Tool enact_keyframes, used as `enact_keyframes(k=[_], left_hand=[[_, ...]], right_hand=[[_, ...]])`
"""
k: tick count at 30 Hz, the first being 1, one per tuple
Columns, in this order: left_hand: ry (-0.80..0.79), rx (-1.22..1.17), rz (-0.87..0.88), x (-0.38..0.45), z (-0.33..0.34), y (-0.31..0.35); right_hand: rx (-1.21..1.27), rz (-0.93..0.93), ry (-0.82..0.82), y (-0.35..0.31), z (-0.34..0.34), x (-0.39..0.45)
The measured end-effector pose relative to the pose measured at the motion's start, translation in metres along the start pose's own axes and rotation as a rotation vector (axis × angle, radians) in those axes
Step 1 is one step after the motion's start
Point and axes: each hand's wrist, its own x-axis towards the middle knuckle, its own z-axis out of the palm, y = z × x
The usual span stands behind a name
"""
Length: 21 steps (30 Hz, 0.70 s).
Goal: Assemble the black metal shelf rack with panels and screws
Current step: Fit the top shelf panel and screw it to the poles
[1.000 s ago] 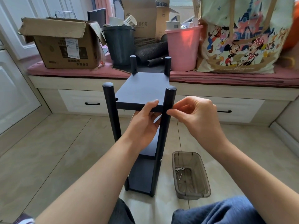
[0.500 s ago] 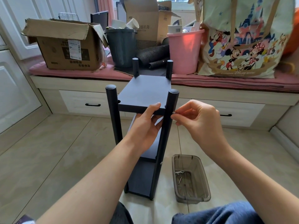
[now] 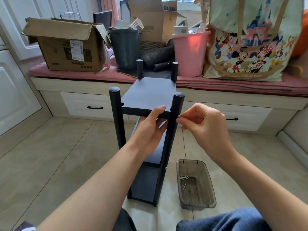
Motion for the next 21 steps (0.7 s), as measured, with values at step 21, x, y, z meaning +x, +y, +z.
enact_keyframes(k=[21], left_hand=[[0.036,-0.011,0.003,0.0025,-0.0014,-0.0017]], right_hand=[[-0.026,-0.038,0.012,0.003,0.0029,0.0065]])
